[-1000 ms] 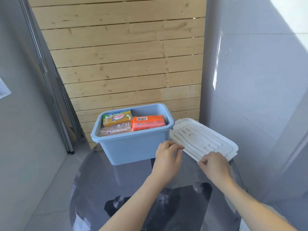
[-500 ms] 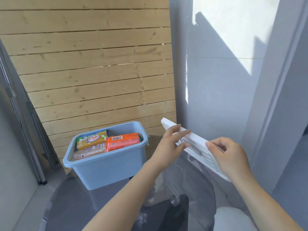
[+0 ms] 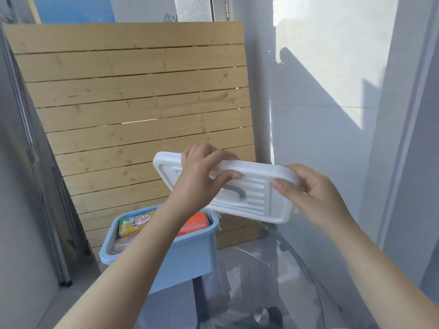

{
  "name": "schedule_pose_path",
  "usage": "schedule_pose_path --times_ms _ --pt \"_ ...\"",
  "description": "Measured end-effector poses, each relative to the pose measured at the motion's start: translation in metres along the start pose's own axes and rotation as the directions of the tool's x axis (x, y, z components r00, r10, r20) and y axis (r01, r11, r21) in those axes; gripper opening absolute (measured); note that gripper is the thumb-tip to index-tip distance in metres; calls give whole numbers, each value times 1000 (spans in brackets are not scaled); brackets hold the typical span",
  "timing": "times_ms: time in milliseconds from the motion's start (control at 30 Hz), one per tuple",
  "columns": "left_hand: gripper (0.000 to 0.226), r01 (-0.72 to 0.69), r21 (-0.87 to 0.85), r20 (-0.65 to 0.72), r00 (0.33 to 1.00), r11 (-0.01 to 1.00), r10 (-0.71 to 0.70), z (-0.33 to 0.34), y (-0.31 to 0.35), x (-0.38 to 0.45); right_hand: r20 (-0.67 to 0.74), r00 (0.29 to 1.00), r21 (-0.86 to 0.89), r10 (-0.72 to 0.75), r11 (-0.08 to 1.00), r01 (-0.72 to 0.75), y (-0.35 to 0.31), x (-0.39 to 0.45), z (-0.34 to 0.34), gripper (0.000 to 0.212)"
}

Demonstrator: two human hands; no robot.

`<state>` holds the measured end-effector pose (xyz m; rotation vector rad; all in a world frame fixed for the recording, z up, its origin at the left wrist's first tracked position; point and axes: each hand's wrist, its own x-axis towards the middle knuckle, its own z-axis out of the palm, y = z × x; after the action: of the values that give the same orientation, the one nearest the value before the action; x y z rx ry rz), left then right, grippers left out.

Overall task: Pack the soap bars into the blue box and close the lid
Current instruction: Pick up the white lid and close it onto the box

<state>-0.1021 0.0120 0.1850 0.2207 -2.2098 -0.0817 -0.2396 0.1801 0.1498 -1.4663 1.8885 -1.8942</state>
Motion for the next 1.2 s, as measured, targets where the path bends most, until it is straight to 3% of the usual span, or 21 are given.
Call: schedule_pose_path --times_ms 233,367,400,467,533,567,633,700,767,867,933,1033,1133,1200 --pt "44 256 -22 -114 960 966 -257 -51 -39 -19 53 999 145 12 989 -19 10 25 65 19" --pt "52 431 199 -149 901 880 -407 -64 -82 -39 37 995 370 98 923 -104 16 42 99 20" --pt "57 528 250 -175 849 812 -498 -67 -96 -48 38 990 413 138 900 -141 21 49 106 24" --pt "68 732 251 -205 680 634 -704 -70 -122 -69 45 976 470 211 858 -207 32 61 116 23" --pt "73 864 85 -114 504 497 -856 -72 -145 -88 95 955 496 280 819 -290 44 74 126 13" --pt "70 892 15 -40 452 452 -891 -72 -156 -96 125 940 492 318 803 -337 50 80 131 11" --pt "51 919 -76 51 392 388 -919 -72 -176 -112 164 905 464 393 779 -422 63 91 142 27" --pt "38 930 -177 20 330 321 -944 -69 -195 -125 189 865 455 465 739 -497 75 100 152 47" --pt "41 946 -207 -22 250 249 -968 -64 -207 -134 223 838 430 498 721 -543 87 106 162 43" --pt "45 976 -165 -55 135 143 -989 -49 -218 -142 270 836 276 478 793 -543 102 108 176 27" --pt "44 991 -79 -55 105 109 -993 -40 -220 -144 275 840 189 467 830 -524 110 107 183 23" --pt "48 989 87 -80 130 123 -988 -37 -226 -144 293 819 110 493 834 -541 123 101 190 24" --pt "53 940 320 -81 150 117 -985 -39 -231 -150 289 786 85 546 804 -589 132 94 196 47" --pt "54 932 345 -43 135 112 -990 -38 -235 -158 271 780 63 564 799 -599 132 92 199 55"
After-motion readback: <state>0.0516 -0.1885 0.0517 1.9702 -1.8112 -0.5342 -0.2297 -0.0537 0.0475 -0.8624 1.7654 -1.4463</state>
